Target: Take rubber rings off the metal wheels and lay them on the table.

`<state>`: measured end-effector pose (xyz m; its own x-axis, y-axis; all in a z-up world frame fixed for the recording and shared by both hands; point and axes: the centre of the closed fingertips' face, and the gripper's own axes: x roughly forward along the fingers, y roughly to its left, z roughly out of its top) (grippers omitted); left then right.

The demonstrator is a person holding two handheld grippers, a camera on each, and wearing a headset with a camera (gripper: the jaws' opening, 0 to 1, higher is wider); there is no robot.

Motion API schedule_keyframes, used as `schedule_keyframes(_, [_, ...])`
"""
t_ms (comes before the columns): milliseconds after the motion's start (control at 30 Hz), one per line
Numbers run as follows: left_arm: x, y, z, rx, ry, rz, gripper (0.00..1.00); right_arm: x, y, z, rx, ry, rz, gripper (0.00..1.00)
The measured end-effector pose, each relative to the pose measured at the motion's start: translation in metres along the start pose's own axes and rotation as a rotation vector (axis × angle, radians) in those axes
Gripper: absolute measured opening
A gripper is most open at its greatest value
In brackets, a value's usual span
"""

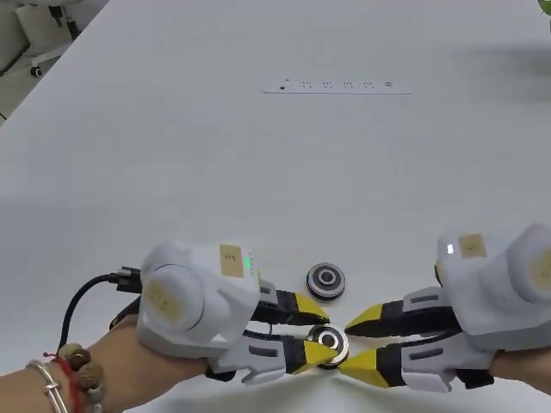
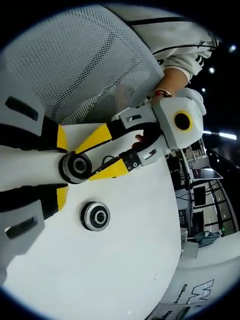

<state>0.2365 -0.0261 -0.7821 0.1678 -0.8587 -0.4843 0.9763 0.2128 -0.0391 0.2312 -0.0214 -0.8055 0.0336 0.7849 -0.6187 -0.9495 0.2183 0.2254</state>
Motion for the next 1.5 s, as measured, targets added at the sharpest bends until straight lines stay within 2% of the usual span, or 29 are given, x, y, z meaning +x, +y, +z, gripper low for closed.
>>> schedule_keyframes(167, [0.001, -0.002, -0.007, 0.025, 0.02, -0.008, 0.18, 0.002, -0.001, 0.001, -0.026, 0.0, -0.005, 0.2])
schedule_keyframes(433, [-0.002, 0.0, -0.007, 0.048, 0.021, 0.004, 0.15, 0.004, -0.002, -0.002, -0.044, 0.01, -0.01, 0.18])
schedule_keyframes(633, [-0.001, -0.002, -0.007, 0.056, 0.017, -0.002, 0.15, 0.003, -0.003, -0.002, -0.057, 0.013, -0.015, 0.17])
schedule_keyframes(1067, [0.0, -0.002, -0.008, 0.071, 0.004, -0.004, 0.14, 0.002, -0.007, -0.005, -0.073, 0.031, -0.03, 0.08])
schedule_keyframes(1167, [0.0, -0.001, -0.009, 0.056, -0.007, -0.009, 0.14, 0.001, -0.009, -0.005, -0.046, 0.028, -0.035, 0.02])
schedule_keyframes(1333, [0.0, -0.001, -0.008, 0.061, -0.008, -0.006, 0.14, 0.002, -0.01, -0.004, -0.04, 0.032, -0.042, 0.0])
schedule_keyframes(1400, [0.0, -0.001, -0.008, 0.061, -0.01, -0.006, 0.14, 0.001, -0.011, -0.004, 0.018, 0.029, -0.045, 0.0])
schedule_keyframes(1500, [0.0, -0.001, -0.008, 0.061, -0.01, -0.005, 0.14, 0.001, -0.012, -0.005, 0.042, 0.03, -0.043, 0.0])
